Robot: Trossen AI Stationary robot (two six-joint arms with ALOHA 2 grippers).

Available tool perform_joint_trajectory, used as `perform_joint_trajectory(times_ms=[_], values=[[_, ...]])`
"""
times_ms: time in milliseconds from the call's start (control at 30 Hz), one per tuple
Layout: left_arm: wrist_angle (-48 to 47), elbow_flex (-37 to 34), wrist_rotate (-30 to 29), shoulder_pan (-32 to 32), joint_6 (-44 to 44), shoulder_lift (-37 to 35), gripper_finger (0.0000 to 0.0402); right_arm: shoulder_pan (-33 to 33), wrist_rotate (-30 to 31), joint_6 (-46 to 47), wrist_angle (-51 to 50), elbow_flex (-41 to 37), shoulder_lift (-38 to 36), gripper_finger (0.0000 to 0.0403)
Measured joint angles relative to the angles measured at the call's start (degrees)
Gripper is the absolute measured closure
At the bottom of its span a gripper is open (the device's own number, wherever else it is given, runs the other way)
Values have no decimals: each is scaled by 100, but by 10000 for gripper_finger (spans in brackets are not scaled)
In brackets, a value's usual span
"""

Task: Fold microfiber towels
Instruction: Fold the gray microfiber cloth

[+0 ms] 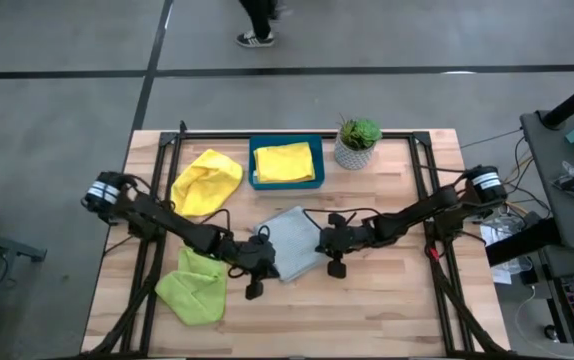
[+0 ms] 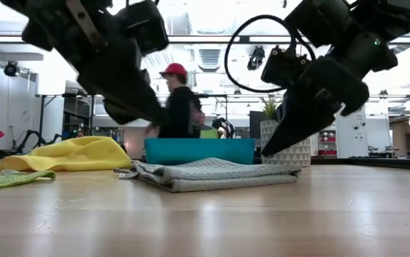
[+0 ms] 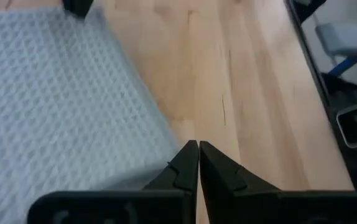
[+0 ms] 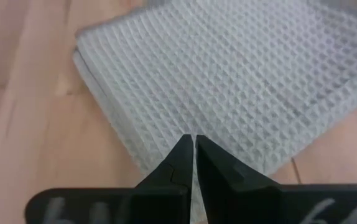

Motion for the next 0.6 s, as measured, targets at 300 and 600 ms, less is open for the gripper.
perform_joint_trajectory(times_ms=[300,600], values=[[-1141,-25,-602,49,447,-781,401,-4,1,230,-832,34,-677,357],[-1501,-22,-929,147,838,-1106,401,-132,0,1183,-1350,35,-1073,255]])
